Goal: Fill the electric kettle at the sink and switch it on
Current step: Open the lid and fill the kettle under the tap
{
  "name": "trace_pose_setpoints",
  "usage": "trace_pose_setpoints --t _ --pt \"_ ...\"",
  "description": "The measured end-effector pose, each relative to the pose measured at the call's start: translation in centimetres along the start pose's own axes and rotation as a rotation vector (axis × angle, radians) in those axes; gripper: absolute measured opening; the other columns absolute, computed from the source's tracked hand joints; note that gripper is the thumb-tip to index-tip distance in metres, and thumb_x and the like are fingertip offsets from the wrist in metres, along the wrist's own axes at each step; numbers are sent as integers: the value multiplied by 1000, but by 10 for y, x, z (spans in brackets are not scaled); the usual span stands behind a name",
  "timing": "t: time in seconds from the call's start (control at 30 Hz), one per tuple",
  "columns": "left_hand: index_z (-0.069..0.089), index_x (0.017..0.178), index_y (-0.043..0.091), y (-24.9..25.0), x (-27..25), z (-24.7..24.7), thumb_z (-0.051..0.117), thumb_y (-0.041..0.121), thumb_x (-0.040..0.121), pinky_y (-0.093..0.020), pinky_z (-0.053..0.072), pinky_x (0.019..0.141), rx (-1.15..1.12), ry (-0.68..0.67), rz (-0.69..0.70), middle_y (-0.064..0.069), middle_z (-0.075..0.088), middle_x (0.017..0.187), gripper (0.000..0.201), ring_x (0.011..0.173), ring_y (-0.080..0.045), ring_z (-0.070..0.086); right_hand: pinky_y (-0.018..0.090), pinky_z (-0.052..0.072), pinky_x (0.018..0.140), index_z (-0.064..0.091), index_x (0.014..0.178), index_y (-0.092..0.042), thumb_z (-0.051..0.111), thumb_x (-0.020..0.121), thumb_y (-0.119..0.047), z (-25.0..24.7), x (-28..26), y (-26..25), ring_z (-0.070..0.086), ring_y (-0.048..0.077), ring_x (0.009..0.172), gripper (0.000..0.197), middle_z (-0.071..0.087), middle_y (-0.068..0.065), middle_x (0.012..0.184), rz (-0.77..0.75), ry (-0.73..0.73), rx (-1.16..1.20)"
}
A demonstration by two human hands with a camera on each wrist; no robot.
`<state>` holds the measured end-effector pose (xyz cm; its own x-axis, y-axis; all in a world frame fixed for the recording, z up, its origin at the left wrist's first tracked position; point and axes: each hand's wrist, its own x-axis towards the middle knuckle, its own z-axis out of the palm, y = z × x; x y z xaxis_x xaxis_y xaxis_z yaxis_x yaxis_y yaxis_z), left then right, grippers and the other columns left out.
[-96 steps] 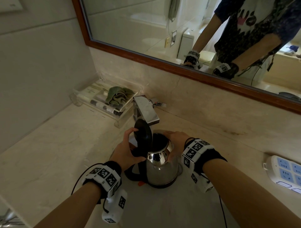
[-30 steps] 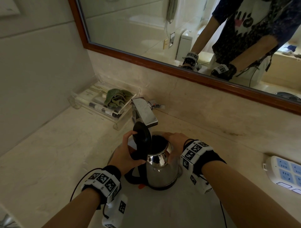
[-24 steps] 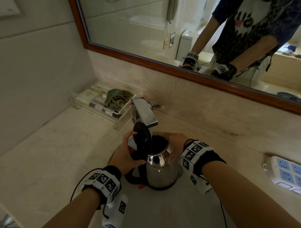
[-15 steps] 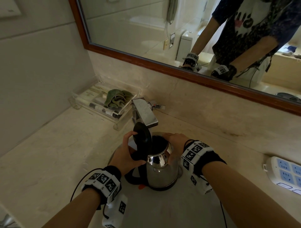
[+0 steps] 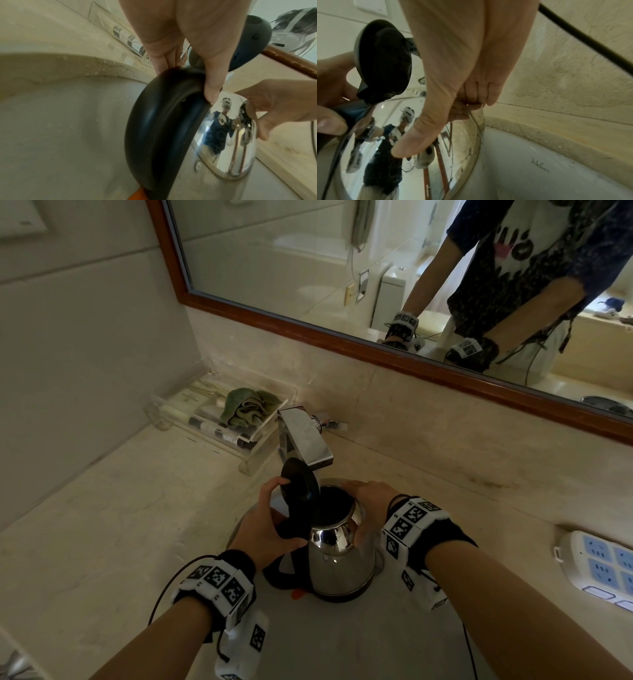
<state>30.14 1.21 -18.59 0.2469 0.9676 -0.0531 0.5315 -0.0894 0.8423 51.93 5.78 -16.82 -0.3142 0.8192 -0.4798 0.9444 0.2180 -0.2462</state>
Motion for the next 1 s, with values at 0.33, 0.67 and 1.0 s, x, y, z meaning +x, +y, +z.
trace_pose_setpoints --t 0.33,0.67,1.0 --pt "16 111 52 3 -1 -1 79 6 62 -12 44 59 -3 -8 -5 4 59 73 92 69 -10 60 37 47 102 34 143 -26 86 55 -33 3 -2 0 53 25 125 102 51 2 140 5 31 23" --pt "19 111 51 6 -3 -1 78 5 64 -9 44 55 -22 -17 12 7 57 73 89 68 -3 58 37 44 105 32 145 -22 87 56 -31 -1 -4 -1 49 26 129 105 47 4 144 -3 10 5" --pt "18 115 44 5 -2 0 78 5 63 -9 45 53 -9 -10 9 5 56 71 88 66 -6 58 37 45 104 32 145 -21 88 56 -29 -3 -5 -3 50 26 128 105 48 4 143 9 4 1"
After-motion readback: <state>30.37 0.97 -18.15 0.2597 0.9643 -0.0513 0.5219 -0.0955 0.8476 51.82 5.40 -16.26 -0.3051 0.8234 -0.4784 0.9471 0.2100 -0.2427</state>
